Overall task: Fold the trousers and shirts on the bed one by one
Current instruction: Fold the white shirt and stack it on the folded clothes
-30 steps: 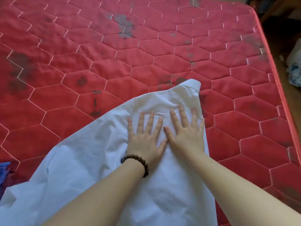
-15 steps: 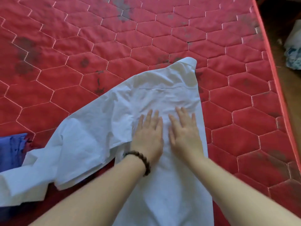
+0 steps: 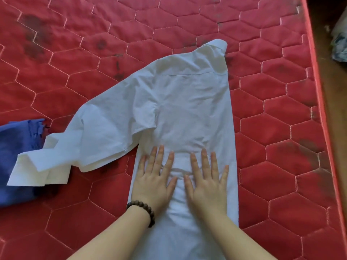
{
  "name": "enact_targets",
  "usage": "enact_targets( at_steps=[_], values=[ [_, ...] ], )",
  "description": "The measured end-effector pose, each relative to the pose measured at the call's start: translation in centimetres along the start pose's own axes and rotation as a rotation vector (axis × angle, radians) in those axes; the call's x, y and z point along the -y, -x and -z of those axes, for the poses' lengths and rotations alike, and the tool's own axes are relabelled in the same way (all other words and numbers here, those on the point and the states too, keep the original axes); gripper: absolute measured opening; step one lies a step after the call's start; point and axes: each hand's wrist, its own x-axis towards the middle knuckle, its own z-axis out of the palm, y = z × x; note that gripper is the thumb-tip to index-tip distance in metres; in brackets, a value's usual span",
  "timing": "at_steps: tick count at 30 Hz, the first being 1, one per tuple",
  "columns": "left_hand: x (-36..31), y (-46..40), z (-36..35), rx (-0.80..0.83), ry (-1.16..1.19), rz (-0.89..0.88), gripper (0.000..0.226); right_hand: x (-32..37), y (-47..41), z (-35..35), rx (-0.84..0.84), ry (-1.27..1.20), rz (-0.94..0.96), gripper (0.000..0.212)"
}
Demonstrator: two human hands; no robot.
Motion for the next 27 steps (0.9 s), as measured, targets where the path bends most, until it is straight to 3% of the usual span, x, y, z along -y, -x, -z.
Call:
enact_targets(
  at_steps=[19,27],
  values=[
    [0.9,0.1,-3.0,-0.079,-0.067,-0.009,0.067,-0.6,0.1,-2.0,-0.029,-0.011,-0.027,0.066],
    [1.6,2.1,-1.5,0.058,0.012,-0.037,0.073,-2.2,0.5,0.2,0.037,-0.338,0.025,0.061]
  ],
)
